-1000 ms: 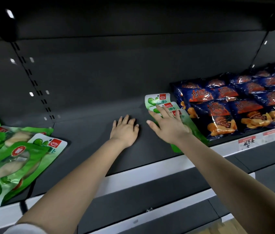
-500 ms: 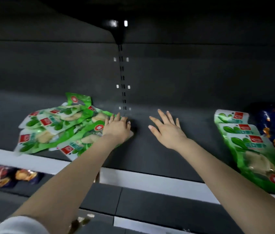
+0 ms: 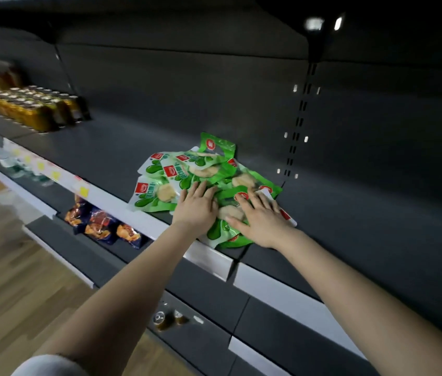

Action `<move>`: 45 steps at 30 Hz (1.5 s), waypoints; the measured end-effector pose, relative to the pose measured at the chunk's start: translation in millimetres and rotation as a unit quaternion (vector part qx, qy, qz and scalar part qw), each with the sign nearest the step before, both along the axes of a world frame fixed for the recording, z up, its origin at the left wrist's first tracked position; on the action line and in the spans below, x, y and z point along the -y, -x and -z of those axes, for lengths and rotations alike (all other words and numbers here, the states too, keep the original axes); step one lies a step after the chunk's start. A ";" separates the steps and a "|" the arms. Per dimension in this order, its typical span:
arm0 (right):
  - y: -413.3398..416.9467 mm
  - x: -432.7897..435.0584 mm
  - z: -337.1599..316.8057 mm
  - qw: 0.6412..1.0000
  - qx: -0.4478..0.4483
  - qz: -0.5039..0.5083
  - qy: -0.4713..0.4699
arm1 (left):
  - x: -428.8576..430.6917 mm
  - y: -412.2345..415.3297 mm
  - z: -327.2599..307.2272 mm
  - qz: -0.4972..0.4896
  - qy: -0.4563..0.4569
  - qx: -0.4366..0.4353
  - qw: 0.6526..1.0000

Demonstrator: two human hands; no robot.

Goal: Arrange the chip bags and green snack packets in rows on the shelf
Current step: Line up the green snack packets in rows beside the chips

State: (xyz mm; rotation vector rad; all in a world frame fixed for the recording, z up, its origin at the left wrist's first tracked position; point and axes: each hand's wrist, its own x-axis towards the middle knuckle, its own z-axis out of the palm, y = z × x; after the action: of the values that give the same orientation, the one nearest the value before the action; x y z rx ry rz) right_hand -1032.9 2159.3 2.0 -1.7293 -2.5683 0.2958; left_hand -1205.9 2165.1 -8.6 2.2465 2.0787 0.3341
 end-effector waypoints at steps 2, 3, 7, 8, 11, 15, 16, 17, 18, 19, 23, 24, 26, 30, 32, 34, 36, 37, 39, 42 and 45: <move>1.1 -2.0 3.2 1.000 0.000 0.002 0.004 | -0.5 -1.0 0.7 -0.004 -0.012 0.008 1.000; 0.3 -3.2 3.0 1.000 -0.005 0.002 0.011 | -0.8 -1.2 0.9 -0.003 -0.018 0.009 1.000; -2.1 -4.8 3.7 0.999 -0.026 0.011 0.018 | -1.1 -1.2 2.1 0.002 -0.025 0.030 0.999; -2.3 -5.1 4.8 0.999 -0.033 0.014 0.008 | -1.1 -1.3 2.4 0.000 -0.032 0.040 0.999; -3.6 -4.6 8.0 0.997 -0.071 0.014 -0.021 | -0.6 -0.2 2.0 0.011 -0.081 0.068 0.994; -6.3 -1.0 4.5 0.976 -0.210 0.007 -0.060 | 4.9 1.0 -2.5 0.046 -0.122 0.127 0.983; -7.6 0.2 0.2 0.964 -0.258 0.018 -0.064 | 7.2 1.4 -4.9 0.052 -0.129 0.154 0.978; -9.7 0.6 -4.8 0.949 -0.305 0.035 -0.068 | 9.7 1.3 -8.2 0.056 -0.140 0.186 0.971; -12.5 0.5 -10.5 0.934 -0.346 0.054 -0.066 | 12.2 0.4 -12.9 0.054 -0.144 0.216 0.964; -15.5 0.5 -17.0 0.920 -0.381 0.074 -0.053 | 13.0 -1.3 -17.9 0.052 -0.146 0.241 0.958; -29.7 -6.0 -29.3 0.893 -0.435 0.115 -0.020 | 8.6 -17.5 -33.0 0.055 -0.152 0.288 0.944; -34.5 -7.8 -30.4 0.894 -0.429 0.121 -0.036 | 7.4 -23.6 -34.6 0.064 -0.151 0.307 0.938; -45.7 -6.2 -33.2 0.896 -0.417 0.137 -0.071 | 6.6 -37.1 -36.9 0.065 -0.144 0.341 0.927; -78.2 9.3 -37.6 0.868 -0.434 0.185 -0.152 | -1.0 -61.8 -32.9 0.030 -0.152 0.372 0.915; -96.1 16.3 -38.7 0.843 -0.459 0.220 -0.177 | -2.9 -78.1 -30.5 0.020 -0.104 0.394 0.913; -112.4 22.6 -39.8 0.816 -0.483 0.256 -0.190 | -0.6 -99.6 -29.2 0.025 -0.026 0.415 0.909; -126.7 29.3 -39.3 0.796 -0.501 0.275 -0.199 | 1.7 -122.6 -27.1 0.038 0.022 0.415 0.909; -133.7 33.0 -38.5 0.787 -0.510 0.278 -0.207 | 2.2 -133.8 -26.8 0.046 0.034 0.420 0.906; -146.6 42.0 -36.8 0.777 -0.520 0.280 -0.218 | 0.7 -155.5 -24.0 0.076 0.033 0.441 0.894; -166.0 57.0 -33.7 0.783 -0.507 0.284 -0.222 | 0.5 -183.5 -24.4 0.104 -0.002 0.475 0.874; -187.4 69.4 -30.3 0.780 -0.480 0.312 -0.253 | -0.3 -202.9 -28.0 0.112 -0.035 0.485 0.867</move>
State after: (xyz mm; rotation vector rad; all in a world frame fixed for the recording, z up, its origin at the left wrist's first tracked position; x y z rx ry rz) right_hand -845.5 2089.8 32.3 -1.5010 -1.1397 0.2973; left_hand -1003.0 2165.4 19.5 1.7058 1.2598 1.2171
